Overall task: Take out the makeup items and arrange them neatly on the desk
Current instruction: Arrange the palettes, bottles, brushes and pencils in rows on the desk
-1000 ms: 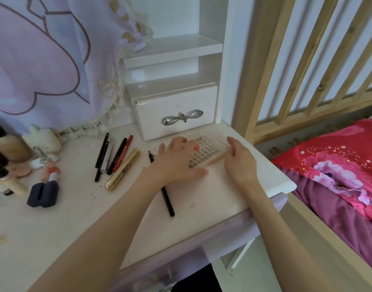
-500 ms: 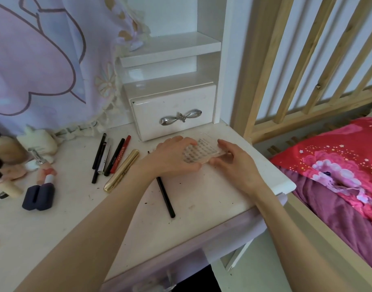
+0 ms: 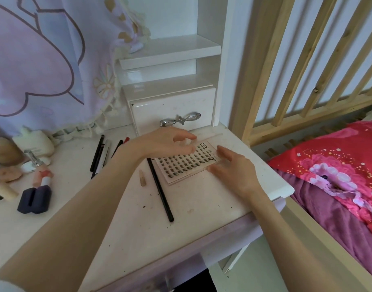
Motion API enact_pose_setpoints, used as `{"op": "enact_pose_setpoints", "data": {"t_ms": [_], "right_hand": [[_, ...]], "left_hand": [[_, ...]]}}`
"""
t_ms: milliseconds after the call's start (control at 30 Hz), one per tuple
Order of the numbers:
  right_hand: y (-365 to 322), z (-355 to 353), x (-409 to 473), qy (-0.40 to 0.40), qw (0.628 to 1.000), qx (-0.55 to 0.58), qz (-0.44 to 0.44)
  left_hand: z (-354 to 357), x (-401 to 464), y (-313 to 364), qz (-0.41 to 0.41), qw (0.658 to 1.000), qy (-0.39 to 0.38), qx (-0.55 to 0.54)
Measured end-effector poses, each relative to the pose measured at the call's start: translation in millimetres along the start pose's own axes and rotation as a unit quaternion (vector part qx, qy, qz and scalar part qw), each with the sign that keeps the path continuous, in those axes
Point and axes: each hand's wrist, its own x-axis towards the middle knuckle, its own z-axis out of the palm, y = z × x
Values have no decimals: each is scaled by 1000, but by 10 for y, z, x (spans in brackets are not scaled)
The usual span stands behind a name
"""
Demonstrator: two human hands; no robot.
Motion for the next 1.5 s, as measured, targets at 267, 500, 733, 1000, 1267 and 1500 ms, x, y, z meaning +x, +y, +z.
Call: {"op": "enact_pose_setpoints", "data": {"t_ms": [267,500,733,1000,1267,1500], "right_hand": [[4,85,-52,-40,969,-167,-179],[35,114,-145,-21,963,-194,-188],[31,107,-187,-25,965,-185,-182],[-5,89,-181,-24,970,-172,-169],[-58,74,-204,-15,971,-168,-171],[-84,91,-238,0,969,-170,-177]], "left_hand": [[-118,91,96,63,967,191,-153],[-134,269,5,55,927,371,-24],[-54,375,-44,41,908,393,140],[-39,262,1,0,909,320,266],[116,75,-59,43,913,312,259],[31,38,-126,56,933,250,254]]}}
